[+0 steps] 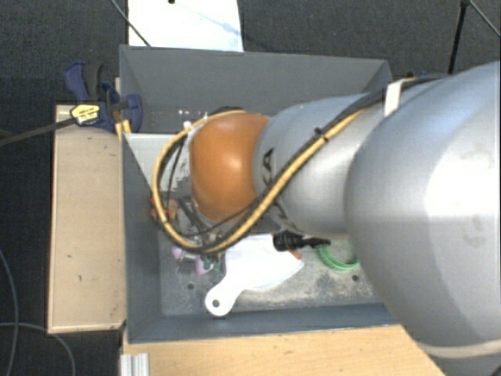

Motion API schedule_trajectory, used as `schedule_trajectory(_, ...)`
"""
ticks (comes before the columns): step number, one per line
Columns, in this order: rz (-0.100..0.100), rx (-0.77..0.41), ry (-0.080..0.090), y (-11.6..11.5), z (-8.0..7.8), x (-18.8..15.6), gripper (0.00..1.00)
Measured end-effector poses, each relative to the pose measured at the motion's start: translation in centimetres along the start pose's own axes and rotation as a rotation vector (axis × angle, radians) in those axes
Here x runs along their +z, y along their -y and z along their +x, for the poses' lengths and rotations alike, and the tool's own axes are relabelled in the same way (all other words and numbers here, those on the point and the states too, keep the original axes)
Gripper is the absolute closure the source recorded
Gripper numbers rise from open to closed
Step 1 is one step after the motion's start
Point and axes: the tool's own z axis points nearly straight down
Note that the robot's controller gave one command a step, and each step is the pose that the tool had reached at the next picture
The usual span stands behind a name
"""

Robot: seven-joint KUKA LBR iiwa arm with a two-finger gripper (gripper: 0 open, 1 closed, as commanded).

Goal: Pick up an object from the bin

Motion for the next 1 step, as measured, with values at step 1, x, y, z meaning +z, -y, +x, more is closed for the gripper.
schedule_trajectory(1, -0.004, -0.001, 0.005, -0.09, -0.12, -1.64, 1.00)
